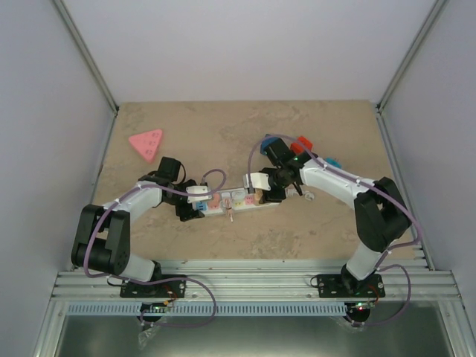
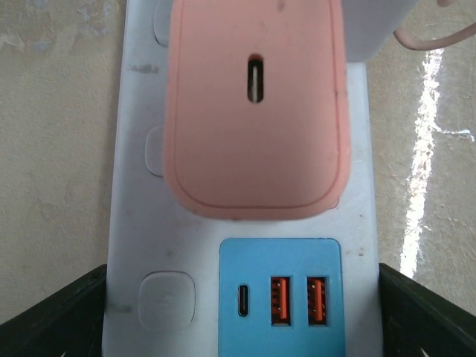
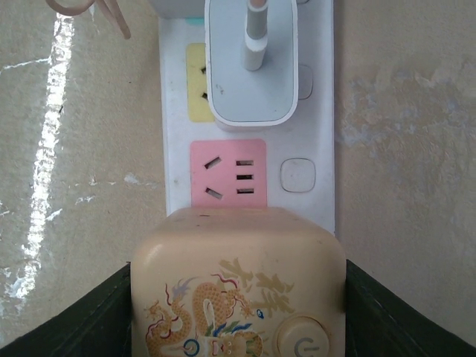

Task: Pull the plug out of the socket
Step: Remove the plug from the socket.

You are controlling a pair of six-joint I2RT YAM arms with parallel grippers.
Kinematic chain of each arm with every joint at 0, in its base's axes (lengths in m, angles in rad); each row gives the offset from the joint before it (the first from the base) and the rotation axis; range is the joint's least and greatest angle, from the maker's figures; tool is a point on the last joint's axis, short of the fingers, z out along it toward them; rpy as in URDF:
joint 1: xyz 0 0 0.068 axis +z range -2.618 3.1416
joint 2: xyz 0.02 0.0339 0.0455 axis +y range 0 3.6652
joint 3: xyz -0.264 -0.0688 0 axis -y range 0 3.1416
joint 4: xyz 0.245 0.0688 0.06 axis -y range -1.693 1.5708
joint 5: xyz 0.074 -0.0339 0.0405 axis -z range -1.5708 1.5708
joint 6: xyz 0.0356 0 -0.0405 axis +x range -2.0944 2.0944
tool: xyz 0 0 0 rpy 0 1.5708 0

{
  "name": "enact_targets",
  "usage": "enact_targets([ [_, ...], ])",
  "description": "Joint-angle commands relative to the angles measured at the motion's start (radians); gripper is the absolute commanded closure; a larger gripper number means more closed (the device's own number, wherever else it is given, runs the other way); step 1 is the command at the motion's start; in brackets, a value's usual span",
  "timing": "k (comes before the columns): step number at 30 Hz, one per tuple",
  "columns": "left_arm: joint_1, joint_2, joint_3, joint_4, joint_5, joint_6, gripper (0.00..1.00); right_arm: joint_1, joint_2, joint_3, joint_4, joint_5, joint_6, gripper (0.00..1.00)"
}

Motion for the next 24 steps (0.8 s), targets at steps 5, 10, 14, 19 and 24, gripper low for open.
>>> enact_targets([
  [5,0.000,-0.017,0.006,0.052,0.077,-0.038,1.00,0.019,-0.151,-0.156,0.208,-0.028,-0.047,0.75],
  [10,0.001,-0.019,0.006,0.054,0.078,-0.039,1.00,0.013,-0.180,-0.209,0.270,-0.007,-0.069,0.75],
  [14,0.006,-0.024,0.006,0.052,0.080,-0.037,1.00,-0.028,-0.168,-0.183,0.224,-0.079,-0.070,0.75],
  [19,0.007,-0.025,0.005,0.052,0.083,-0.036,1.00,-0.089,-0.164,-0.145,0.144,-0.220,-0.079,0.75],
  [24,0.008,-0.026,0.006,0.050,0.087,-0.034,1.00,-0.097,-0.111,-0.083,0.049,-0.252,-0.095,0.75],
])
